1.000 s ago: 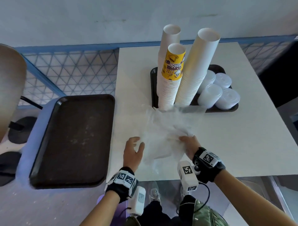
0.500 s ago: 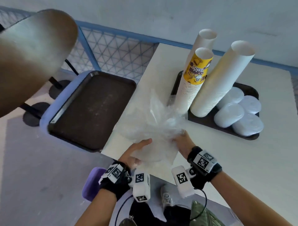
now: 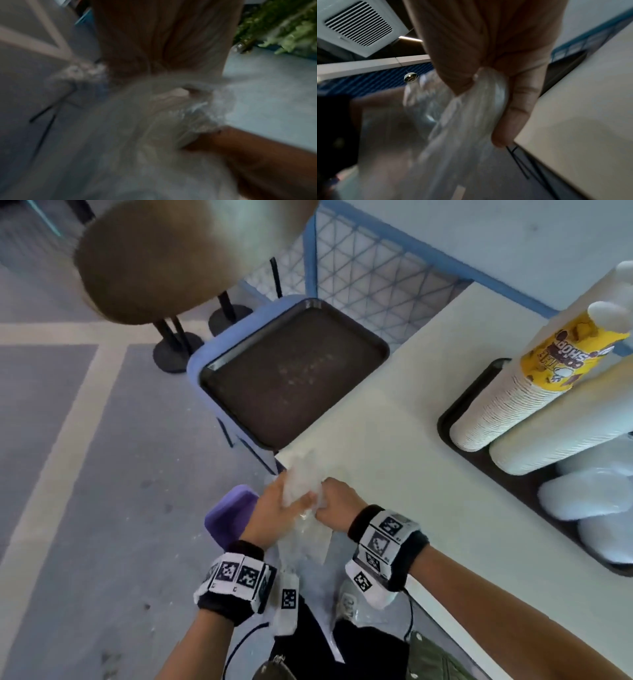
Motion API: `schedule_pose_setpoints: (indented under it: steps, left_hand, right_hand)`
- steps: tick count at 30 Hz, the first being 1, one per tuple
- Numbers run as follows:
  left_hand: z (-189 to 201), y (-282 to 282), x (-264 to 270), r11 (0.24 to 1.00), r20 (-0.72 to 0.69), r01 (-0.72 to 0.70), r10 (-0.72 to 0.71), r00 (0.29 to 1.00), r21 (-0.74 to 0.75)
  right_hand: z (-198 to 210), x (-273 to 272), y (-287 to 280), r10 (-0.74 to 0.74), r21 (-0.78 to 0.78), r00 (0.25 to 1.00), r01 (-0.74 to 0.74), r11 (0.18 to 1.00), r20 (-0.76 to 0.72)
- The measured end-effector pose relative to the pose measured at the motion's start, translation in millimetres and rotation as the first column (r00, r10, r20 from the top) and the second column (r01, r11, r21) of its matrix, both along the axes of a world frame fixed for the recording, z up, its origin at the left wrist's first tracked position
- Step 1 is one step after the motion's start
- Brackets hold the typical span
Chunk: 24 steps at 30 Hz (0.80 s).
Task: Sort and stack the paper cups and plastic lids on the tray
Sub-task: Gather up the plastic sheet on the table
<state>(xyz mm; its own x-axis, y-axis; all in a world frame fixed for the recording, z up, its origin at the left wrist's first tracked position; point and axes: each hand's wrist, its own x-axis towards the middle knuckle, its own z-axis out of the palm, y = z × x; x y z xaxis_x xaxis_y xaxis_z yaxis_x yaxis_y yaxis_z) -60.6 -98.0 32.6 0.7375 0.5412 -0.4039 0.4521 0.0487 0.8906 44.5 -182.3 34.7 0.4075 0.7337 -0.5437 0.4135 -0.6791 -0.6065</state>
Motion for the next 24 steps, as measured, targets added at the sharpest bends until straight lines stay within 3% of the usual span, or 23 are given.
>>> schedule_pose_setpoints:
  steps: [3,6,8,11,16,24]
  left_hand:
    - [-30.0,19.2,-31.1,0.970,-0.168,-0.032,0.074,0.983,0.240]
    - [-53.9,36.2,-59.1,0.941,-0.314,0.011,0.102,0.944,0.339]
    - [-74.2,47.5,-75.4,0.955,-0.363,0.013,0.100,0.926,0.296]
    - [-110.9,72.8,-95.8,0.961,-0.344,-0.113,0.197,0.918,0.251]
    - [-163.0,130.1,-111.7,0.928,-0.347,-0.231,0.328,0.879,0.291]
    - [-259.6,198.3,-121.7,0.934,-0.474,-0.161,0.304,0.826,0.319]
  right_hand:
    - [-15.9,-16.8,31.5,-0.028,0.048,0.985,0.037,0.998,-0.170]
    - [-39.1,-39.0,60.0,-0.058,0.037,0.955,0.072,0.997,-0.291]
    - [-61.3,-54.7,79.3,-0.008,-0.004,0.947,0.008,1.000,-0.320]
    - [-92.9,-73.2,114.1,0.090,-0.056,0.952,-0.111,0.992,-0.294]
    - [-135.2,-90.1,182.9,0.206,-0.055,0.958,-0.220,0.974,-0.201]
    - [-230.8,-106.3,243.1,0.220,-0.043,0.939,-0.239,0.970,-0.266]
